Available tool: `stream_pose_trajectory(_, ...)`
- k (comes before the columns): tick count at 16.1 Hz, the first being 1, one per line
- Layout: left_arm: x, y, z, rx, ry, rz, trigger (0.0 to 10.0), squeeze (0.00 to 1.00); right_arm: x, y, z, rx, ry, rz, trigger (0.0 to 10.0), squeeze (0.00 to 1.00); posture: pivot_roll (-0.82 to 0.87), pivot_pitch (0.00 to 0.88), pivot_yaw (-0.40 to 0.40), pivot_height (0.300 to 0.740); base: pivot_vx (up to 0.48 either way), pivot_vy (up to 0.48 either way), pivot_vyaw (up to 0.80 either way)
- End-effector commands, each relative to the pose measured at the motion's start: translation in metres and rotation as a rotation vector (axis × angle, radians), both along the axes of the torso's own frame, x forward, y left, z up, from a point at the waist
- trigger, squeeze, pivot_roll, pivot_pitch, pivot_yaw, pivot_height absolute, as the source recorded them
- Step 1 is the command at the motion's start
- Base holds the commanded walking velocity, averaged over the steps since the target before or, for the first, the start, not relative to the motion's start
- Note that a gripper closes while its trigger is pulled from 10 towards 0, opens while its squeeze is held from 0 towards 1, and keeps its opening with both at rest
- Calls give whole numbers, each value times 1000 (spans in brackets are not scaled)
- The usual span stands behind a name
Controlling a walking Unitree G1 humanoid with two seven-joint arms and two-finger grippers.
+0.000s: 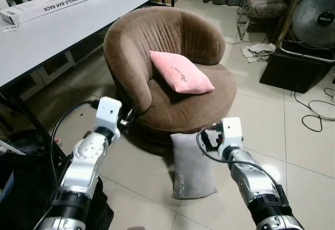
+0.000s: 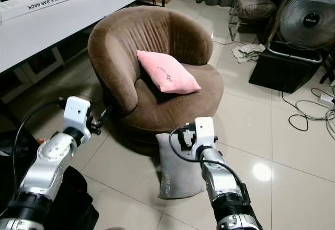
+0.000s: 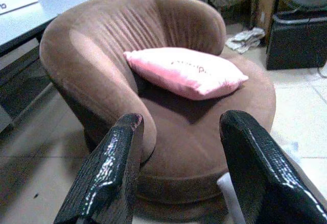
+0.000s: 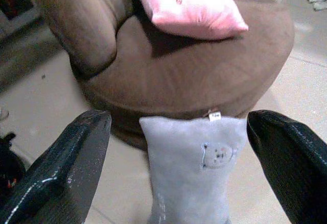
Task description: Move the pillow to the sofa from floor
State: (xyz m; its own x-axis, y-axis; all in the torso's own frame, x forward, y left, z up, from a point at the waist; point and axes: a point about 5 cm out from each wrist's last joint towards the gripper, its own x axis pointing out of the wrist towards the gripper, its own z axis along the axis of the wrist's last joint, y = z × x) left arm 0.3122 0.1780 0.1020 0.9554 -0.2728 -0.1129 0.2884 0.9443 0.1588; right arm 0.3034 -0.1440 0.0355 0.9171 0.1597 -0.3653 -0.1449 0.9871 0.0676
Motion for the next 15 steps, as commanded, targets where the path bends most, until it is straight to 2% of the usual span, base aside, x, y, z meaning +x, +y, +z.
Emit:
stream_pose_trajectory(1,-1,0,-2,37,17,-18,10000,0,2,-6,4,3,-25,-26,10000,0,128,0,8,740,0,0,0)
stream_pose_trajectory(4,-11,5,-18,58,63,11,10000,0,-2,-8,-3,-44,8,-10,10000,0,128,0,3,740,0,0,0)
stream_pose_trajectory(6,-14,13,-26,92,105,68,10000,0,-6,-7,-8,-74,45,14,10000,0,142,0,-9,740,0,0,0)
stream_pose_trajectory(8,-18,16,-26,71,87,103,10000,0,-10,-5,-14,-81,73,35,10000,0,158,0,-20,740,0,0,0)
stream_pose_trajectory(15,-26,13,-26,43,77,114,10000,0,-12,-5,-18,-99,79,53,10000,0,165,0,-18,740,0,0,0)
